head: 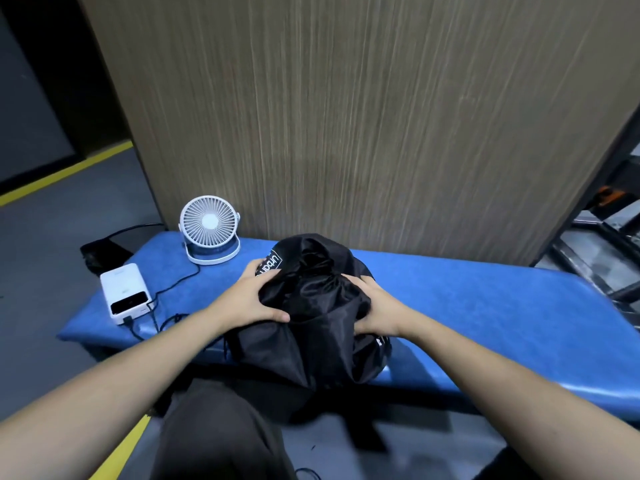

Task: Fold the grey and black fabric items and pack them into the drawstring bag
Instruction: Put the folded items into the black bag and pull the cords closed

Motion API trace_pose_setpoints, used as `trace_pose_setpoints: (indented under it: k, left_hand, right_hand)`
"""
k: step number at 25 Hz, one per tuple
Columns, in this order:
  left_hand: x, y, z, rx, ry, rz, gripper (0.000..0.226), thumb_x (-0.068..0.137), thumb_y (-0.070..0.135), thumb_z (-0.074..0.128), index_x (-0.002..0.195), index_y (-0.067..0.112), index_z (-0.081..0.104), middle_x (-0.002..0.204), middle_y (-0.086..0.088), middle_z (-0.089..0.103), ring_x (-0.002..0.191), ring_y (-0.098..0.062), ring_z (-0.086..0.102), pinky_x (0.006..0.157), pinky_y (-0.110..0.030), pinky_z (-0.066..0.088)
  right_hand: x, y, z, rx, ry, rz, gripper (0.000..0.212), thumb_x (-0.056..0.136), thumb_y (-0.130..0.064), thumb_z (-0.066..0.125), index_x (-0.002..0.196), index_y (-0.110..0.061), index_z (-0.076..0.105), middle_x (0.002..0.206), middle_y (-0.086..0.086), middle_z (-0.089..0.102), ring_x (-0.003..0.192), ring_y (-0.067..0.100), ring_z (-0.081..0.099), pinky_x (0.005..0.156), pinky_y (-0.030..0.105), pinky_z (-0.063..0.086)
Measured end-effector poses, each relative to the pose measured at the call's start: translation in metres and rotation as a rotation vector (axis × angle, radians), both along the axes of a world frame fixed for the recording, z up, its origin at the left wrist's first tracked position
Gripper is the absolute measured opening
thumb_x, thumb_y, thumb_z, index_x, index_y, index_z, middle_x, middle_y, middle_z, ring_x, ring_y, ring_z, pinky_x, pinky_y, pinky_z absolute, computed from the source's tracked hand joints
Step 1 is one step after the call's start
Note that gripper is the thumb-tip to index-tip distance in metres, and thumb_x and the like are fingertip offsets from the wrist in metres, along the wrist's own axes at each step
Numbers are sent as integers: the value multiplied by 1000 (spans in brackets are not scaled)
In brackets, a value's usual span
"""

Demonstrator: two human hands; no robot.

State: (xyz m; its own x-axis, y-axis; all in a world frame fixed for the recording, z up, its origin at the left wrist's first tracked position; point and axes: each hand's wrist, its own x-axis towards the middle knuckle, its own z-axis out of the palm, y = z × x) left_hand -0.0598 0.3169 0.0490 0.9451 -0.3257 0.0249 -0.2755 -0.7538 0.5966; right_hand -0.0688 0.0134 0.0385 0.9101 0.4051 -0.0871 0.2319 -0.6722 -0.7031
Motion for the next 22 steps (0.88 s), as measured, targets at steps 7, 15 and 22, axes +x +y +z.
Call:
trace_pose_setpoints:
  k: [7, 15, 22]
  left_hand:
    - [-3, 81, 21, 48, -64, 94, 112, 41, 82, 76, 133, 21, 60, 142, 8, 30, 130, -7, 36, 107, -21, 28]
    - [-8, 146, 25, 52, -27, 258, 78, 65, 37, 91, 135, 26, 58, 139, 10, 31, 133, -10, 37, 104, -17, 25]
    - [-7, 152, 0, 291, -2, 205, 115, 65, 75, 71, 156, 34, 15, 159, 4, 8, 142, -26, 28, 113, -42, 35]
  right_hand:
    - [22, 101, 8, 107, -23, 107, 105, 64, -19, 94, 150, -36, 37, 137, -3, 40, 132, 14, 44, 115, 30, 35]
    - [52, 172, 10, 88, -34, 208, 106, 59, -29, 94, 143, -55, 35, 135, -4, 39, 131, 17, 45, 114, 40, 39]
    - [65, 167, -9, 44, 16, 216, 99, 64, -30, 91, 141, -58, 34, 135, -7, 36, 133, 23, 42, 114, 44, 39]
